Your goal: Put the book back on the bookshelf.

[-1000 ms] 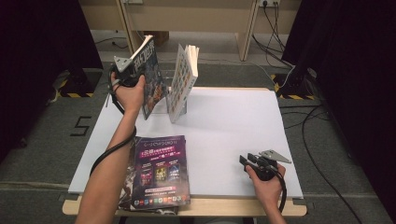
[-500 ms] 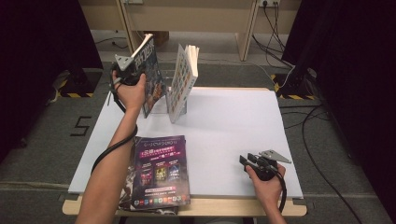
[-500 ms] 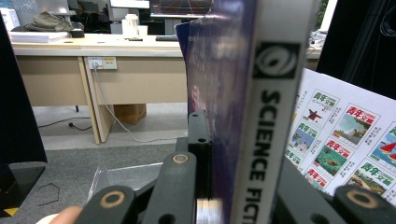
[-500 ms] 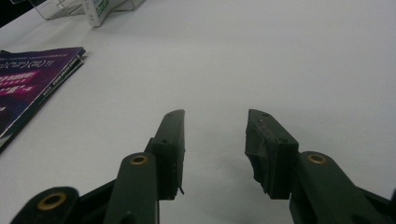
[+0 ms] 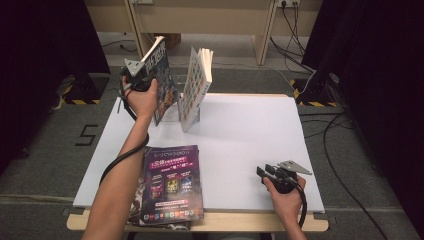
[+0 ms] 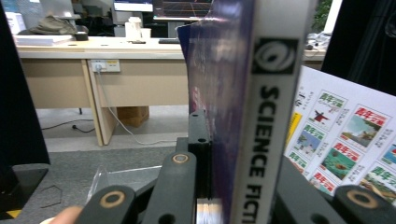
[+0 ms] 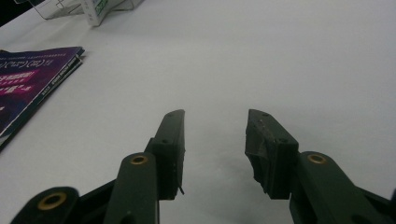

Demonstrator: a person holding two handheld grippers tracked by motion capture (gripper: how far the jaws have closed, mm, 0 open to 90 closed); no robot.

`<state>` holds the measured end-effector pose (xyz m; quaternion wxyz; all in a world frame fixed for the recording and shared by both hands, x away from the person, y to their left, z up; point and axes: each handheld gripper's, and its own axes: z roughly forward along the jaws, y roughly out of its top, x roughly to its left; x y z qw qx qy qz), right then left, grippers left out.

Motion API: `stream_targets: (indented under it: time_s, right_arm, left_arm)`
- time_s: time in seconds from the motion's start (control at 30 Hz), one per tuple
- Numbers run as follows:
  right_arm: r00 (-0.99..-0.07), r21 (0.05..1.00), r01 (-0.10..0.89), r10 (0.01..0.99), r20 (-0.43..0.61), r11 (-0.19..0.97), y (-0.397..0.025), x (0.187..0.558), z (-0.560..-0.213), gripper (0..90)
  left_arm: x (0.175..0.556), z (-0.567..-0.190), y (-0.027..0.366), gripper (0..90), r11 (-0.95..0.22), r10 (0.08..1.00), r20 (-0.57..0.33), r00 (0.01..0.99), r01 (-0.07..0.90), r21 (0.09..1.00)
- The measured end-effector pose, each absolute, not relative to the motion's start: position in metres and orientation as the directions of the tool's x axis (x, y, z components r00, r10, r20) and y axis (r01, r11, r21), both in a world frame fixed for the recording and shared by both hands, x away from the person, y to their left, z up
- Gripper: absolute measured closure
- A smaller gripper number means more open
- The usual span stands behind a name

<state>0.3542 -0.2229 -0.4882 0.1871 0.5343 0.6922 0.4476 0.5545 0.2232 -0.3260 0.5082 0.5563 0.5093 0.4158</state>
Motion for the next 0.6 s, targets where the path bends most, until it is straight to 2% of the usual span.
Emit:
stream_targets:
  time_s: [0.6]
  right_arm:
    - [-0.357, 0.815, 0.579, 0.905, 0.232, 0.019, -0.2227, 0.3544, -0.4887, 57.8]
  left_arm:
    - [0.5615, -0.3324, 0.2198, 82.3, 0.036, 0.992, -0.054, 0.118, 0.15, 0.988]
